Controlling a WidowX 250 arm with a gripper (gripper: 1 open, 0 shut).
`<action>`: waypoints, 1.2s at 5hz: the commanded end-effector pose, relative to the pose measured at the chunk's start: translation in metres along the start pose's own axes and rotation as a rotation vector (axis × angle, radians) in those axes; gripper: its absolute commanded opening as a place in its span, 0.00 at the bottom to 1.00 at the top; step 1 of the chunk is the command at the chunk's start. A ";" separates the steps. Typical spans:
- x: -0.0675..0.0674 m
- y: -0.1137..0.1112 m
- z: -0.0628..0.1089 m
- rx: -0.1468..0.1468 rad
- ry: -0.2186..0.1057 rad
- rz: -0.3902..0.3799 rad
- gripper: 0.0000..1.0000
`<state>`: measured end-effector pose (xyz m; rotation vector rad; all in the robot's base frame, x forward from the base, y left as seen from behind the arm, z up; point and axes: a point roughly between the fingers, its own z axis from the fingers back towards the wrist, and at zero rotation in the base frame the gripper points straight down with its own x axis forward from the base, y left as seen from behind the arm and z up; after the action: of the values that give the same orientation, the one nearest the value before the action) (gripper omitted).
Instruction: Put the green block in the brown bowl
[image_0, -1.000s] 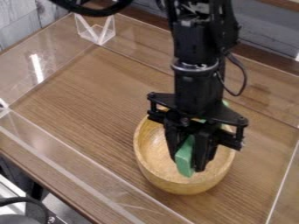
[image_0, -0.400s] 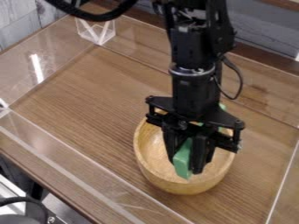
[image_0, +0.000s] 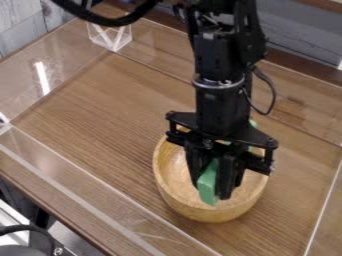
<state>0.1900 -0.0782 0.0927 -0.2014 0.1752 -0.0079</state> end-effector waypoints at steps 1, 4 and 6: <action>0.004 0.001 0.005 -0.010 -0.026 0.008 0.00; 0.005 0.003 0.004 -0.016 -0.023 0.016 0.00; 0.006 0.003 0.000 -0.019 -0.020 0.018 0.00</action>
<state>0.1911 -0.0754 0.0849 -0.2114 0.1892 0.0142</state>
